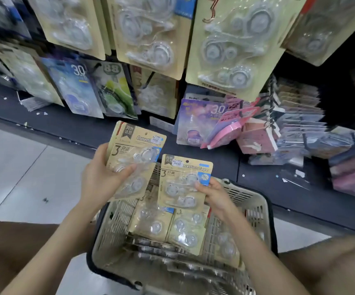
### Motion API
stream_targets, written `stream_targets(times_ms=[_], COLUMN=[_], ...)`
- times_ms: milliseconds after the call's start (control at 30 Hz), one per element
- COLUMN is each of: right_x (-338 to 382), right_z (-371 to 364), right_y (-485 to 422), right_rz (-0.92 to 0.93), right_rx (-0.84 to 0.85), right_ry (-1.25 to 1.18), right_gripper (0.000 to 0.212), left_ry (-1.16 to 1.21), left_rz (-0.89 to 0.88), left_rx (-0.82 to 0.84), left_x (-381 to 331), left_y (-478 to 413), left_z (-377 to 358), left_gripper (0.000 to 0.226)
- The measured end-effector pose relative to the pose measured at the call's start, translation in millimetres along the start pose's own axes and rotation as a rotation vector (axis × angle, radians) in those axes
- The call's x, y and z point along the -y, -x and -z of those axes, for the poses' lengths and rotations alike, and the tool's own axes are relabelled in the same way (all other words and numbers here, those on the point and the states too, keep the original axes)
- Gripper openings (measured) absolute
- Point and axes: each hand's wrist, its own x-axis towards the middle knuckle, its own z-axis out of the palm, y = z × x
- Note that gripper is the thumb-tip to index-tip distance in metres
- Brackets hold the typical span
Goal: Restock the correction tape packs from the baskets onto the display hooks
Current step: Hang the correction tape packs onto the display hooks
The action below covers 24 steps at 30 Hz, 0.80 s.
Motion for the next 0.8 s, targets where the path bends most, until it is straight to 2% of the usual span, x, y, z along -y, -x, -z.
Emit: stream_targets(times_ms=[67,133,167,300,400,467,667,800], right_x=[26,51,63,107,139,160,224,252], right_z=[12,25,31,59,75,79,68,62], right_y=[19,39,49,91,118,133,157,163], right_rz=[0.08,0.164,0.204,0.348,0.486,0.586,0.85,0.944], right_rx=[-0.013,-0.022,-0.029,-0.056,-0.079,-0.104,-0.177,-0.297], right_ry=[-0.026,-0.03,-0.038,-0.095,-0.128,-0.161,-0.226,-0.223], right_gripper=[0.028,0.062,0.073,0.05,0.041,0.034,0.027,0.035], left_ry=[0.004,-0.005,-0.002,0.016,0.05,0.103,0.226,0.255], left_rz=[-0.057,-0.116,-0.141,-0.249,-0.334,-0.378,-0.522,-0.606], left_rx=[0.009,0.022,0.029,0.046,0.047,0.038,-0.003,-0.045], left_x=[-18,-35,-44,-84,-113,-133,-195,-233], left_y=[4,9,12,23,27,28,23,18], left_z=[2,4,5,8,9,10,13,17], left_gripper=[0.052,0.052,0.052,0.056,0.07,0.064,0.054,0.057])
